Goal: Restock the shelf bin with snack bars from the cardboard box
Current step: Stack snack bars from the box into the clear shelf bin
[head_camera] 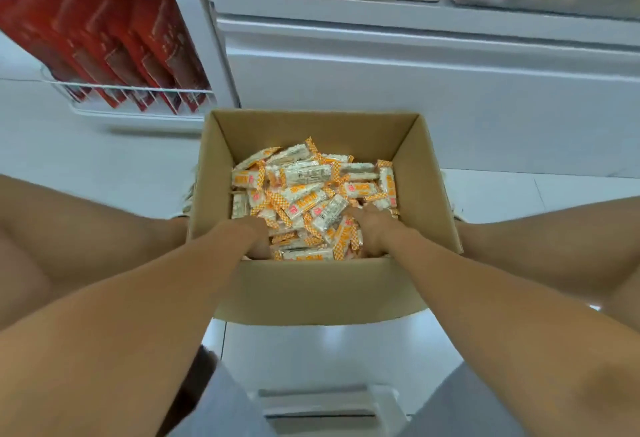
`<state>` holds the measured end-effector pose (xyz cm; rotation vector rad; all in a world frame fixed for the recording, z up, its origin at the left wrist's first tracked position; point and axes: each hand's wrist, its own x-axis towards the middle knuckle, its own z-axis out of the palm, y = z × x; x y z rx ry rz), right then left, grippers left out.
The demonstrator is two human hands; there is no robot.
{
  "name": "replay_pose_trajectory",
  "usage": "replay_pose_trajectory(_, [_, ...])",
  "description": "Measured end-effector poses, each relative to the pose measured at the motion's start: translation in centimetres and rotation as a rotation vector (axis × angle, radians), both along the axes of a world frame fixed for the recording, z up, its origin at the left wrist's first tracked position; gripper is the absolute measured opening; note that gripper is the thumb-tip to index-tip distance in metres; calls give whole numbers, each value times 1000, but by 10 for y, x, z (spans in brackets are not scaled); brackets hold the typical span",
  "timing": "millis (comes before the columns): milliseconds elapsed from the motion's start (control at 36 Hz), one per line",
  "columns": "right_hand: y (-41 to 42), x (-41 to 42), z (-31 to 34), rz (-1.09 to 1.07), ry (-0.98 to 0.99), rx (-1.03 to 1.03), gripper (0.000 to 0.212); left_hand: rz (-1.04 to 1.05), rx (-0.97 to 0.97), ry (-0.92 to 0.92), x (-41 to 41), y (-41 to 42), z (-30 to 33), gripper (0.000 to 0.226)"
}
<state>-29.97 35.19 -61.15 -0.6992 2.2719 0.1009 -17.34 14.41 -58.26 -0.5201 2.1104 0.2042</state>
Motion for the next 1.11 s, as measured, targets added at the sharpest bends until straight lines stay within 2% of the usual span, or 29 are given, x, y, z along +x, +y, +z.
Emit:
replay_pose_trajectory(83, [-8, -3, -1, -134, 126, 82, 110, -3, 74, 30, -4, 13, -2, 64])
replay_pose_trajectory(167, [-5, -7, -9, -244, 52, 187, 124, 40, 200, 106, -15, 32, -6, 75])
replay_pose_trajectory(250, [-2, -11, -21, -294, -28, 187, 136, 5, 234, 57, -20, 43, -19, 78])
replay_pose_trajectory(333, [-1, -14, -21, -352, 1, 78, 117, -104, 173, 53, -22, 45, -29, 75])
replay_pose_trajectory(389, [-2, -16, -20, -385, 1, -9, 119, -203, 138, 60, -25, 44, -29, 70])
replay_pose_trajectory(444, [-3, -14, -22, -386, -28, -20, 119, -239, 140, 73, -29, 43, -31, 72])
replay_pose_trajectory(500, [-5, -13, -24, -335, -20, 27, 105, -217, 181, 103, -30, 39, -31, 78])
replay_pose_trajectory(611, [-7, -18, -21, -262, 99, 47, 64, -21, 281, 149, -31, 32, -25, 82])
replay_pose_trajectory(694, [-6, -24, -13, -262, 69, 14, 57, 168, 322, 239, -34, 30, -17, 71])
replay_pose_trajectory(778, [-6, -27, -6, -299, 95, -17, 57, 432, 398, 371, -38, 27, -8, 93])
replay_pose_trajectory(889, [-5, -26, 6, -364, 66, -60, 56, 754, 507, 443, -41, 25, 2, 64])
replay_pose_trajectory(944, [-4, -27, 11, -412, 18, -112, 41, 918, 635, 447, -39, 26, 8, 88])
replay_pose_trajectory(1000, [-5, -30, 18, -567, -59, -256, 40, 1056, 772, 482, -39, 28, 15, 103])
replay_pose_trajectory(1028, [-7, -32, 24, -672, -137, -355, 45, 1121, 814, 493, -39, 29, 21, 99])
replay_pose_trajectory(1056, [-10, -35, 32, -772, -246, -468, 50, 1172, 857, 492, -41, 29, 27, 82])
replay_pose_trajectory(1111, [-19, -36, 59, -902, -481, -686, 47, 1206, 906, 466, -45, 30, 45, 18])
